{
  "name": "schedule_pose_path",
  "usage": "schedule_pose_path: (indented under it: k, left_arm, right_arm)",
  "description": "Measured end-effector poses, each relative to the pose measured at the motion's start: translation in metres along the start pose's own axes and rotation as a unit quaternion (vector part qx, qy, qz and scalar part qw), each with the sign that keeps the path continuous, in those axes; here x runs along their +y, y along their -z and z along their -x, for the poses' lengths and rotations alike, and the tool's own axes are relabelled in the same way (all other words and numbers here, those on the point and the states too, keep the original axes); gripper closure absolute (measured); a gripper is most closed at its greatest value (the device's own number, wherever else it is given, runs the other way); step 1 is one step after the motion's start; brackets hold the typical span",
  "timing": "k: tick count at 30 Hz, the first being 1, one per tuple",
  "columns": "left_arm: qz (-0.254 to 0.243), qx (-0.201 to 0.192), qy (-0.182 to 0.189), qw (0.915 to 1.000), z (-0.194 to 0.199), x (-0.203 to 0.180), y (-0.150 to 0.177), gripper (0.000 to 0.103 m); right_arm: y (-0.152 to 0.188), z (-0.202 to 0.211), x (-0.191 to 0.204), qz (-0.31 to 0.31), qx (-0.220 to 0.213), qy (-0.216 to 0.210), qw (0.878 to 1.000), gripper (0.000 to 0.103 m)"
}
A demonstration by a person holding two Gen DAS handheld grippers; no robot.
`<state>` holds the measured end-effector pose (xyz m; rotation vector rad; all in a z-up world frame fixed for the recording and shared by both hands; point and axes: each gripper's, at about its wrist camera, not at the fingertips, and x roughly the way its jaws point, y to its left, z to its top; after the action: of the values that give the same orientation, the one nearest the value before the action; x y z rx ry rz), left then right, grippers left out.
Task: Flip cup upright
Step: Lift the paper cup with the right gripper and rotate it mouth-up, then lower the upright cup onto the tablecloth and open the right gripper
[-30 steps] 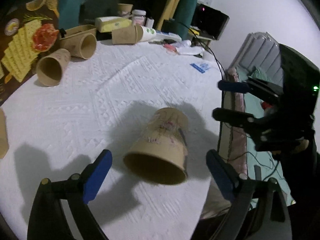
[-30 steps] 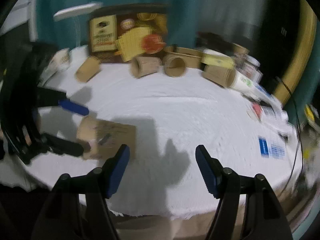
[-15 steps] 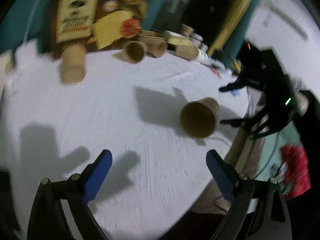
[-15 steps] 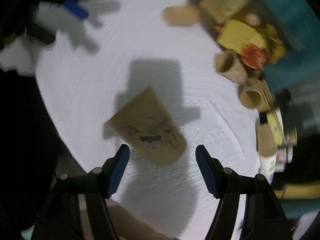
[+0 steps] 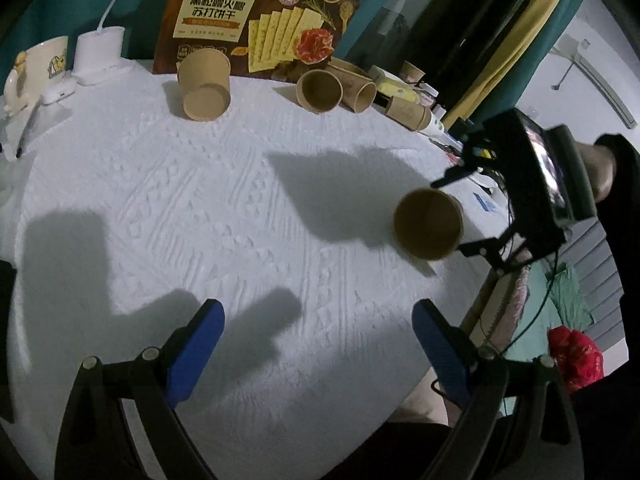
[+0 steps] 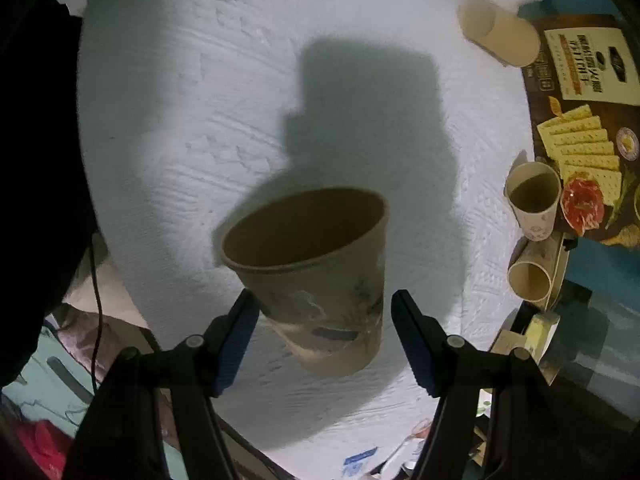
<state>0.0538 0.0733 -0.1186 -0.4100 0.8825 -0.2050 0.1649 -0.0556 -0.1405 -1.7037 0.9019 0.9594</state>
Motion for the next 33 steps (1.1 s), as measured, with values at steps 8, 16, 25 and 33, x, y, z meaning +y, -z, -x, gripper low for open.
schedule_pose_path:
  k: [8, 16, 25, 33]
  left_arm:
    - [0.006, 0.002, 0.021, 0.9998, 0.000, 0.005, 0.002, 0.008]
    - [0.008, 0.006, 0.020, 0.9997, -0.004, 0.004, 0.000, 0.008]
    - [-0.007, -0.001, 0.023, 0.9997, -0.007, -0.009, -0.004, 0.008]
    - [-0.031, -0.013, 0.008, 0.9994, -0.007, -0.023, -0.018, 0.008]
  right_arm:
    - [-0.009, -0.010, -0.004, 0.022, 0.022, -0.007, 0.999, 0.037]
    - [-0.008, -0.013, -0.005, 0.020, 0.013, -0.002, 1.000, 0.043]
    - [0.021, 0.011, -0.023, -0.069, -0.050, 0.001, 0.996, 0.044]
    - [0.068, 0.034, -0.047, -0.285, -0.210, 0.001, 0.935, 0.044]
